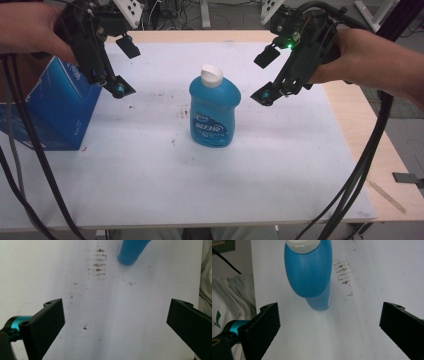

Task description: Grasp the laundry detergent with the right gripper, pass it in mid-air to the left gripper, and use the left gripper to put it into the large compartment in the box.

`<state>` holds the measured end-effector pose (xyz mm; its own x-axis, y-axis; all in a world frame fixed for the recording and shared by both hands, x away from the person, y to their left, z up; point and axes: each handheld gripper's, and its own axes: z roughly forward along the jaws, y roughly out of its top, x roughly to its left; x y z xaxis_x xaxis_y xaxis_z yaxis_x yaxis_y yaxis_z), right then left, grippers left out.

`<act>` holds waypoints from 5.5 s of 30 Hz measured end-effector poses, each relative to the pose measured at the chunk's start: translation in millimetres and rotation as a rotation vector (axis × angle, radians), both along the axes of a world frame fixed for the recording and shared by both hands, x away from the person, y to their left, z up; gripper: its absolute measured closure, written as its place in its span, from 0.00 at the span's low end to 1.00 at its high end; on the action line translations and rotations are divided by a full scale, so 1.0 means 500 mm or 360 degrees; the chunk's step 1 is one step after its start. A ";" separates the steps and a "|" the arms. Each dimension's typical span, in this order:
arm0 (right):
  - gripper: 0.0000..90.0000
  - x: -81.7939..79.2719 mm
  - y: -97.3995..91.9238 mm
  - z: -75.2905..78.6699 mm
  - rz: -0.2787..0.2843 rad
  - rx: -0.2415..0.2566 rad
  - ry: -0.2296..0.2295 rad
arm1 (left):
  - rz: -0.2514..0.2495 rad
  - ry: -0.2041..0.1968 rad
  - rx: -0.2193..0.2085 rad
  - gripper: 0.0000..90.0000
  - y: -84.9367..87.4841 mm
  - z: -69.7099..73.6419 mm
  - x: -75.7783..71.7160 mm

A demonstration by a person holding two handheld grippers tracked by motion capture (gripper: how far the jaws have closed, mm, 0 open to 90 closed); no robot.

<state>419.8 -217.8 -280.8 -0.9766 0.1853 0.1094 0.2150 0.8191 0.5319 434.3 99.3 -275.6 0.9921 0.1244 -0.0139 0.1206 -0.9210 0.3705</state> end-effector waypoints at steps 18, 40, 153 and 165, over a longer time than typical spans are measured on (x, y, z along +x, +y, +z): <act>0.03 -0.040 -0.024 -0.092 -0.0091 0.0179 -0.0012 | 0.0018 0.0013 -0.0002 0.02 0.004 -0.010 -0.003; 0.03 -0.055 -0.045 -0.182 -0.0159 0.0427 -0.0007 | 0.0013 0.0016 -0.0006 0.02 -0.003 -0.021 0.001; 0.51 -0.055 0.052 -0.202 0.0026 0.0870 -0.0262 | 0.0018 0.0085 -0.0001 0.02 -0.041 0.007 -0.019; 0.51 -0.030 0.057 -0.157 0.0109 0.0768 -0.0212 | -0.0039 0.0092 0.0038 0.02 -0.100 0.061 -0.027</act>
